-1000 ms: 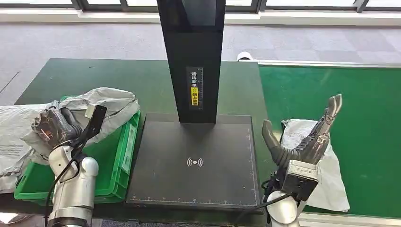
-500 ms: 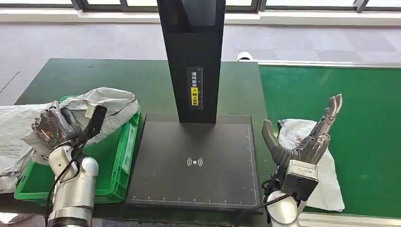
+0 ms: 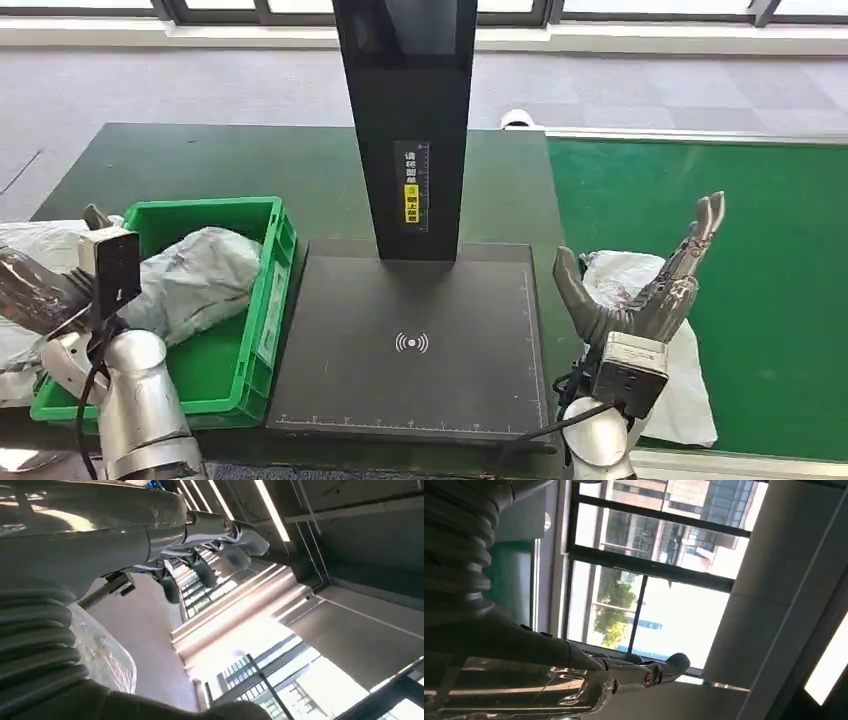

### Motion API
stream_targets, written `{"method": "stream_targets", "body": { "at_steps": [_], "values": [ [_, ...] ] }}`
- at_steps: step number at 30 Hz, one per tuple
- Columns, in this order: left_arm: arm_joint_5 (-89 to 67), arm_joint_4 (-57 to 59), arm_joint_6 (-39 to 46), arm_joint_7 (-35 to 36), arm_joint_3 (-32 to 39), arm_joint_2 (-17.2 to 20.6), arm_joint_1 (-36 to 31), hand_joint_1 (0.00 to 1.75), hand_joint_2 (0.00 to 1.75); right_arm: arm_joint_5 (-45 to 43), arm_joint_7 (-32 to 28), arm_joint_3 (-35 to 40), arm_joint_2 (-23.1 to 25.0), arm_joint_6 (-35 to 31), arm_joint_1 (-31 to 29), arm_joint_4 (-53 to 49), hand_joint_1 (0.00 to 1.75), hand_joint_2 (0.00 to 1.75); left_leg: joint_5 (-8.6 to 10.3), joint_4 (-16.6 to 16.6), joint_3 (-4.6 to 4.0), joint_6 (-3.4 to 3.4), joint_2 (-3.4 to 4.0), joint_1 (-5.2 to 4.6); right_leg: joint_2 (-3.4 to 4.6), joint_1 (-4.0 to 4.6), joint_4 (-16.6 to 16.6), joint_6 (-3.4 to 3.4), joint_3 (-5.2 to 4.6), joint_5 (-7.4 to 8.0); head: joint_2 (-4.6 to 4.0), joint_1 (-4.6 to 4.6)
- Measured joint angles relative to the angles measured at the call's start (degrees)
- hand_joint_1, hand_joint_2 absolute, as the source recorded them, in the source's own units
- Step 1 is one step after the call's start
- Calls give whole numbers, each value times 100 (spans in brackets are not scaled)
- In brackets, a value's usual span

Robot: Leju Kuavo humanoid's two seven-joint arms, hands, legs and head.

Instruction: Moved the parcel from conveyor to table for the left to box.

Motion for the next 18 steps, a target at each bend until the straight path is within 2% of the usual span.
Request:
{"method": "stream_targets", "body": {
  "at_steps": [18],
  "values": [
    [476, -442, 0, -179, 162, -162, 30, 0, 0, 30, 0, -2, 85, 0, 0, 4, 0, 175, 6, 0, 1, -7, -1, 2, 0, 5, 1, -1, 1, 1, 0, 0]
  ]
}}
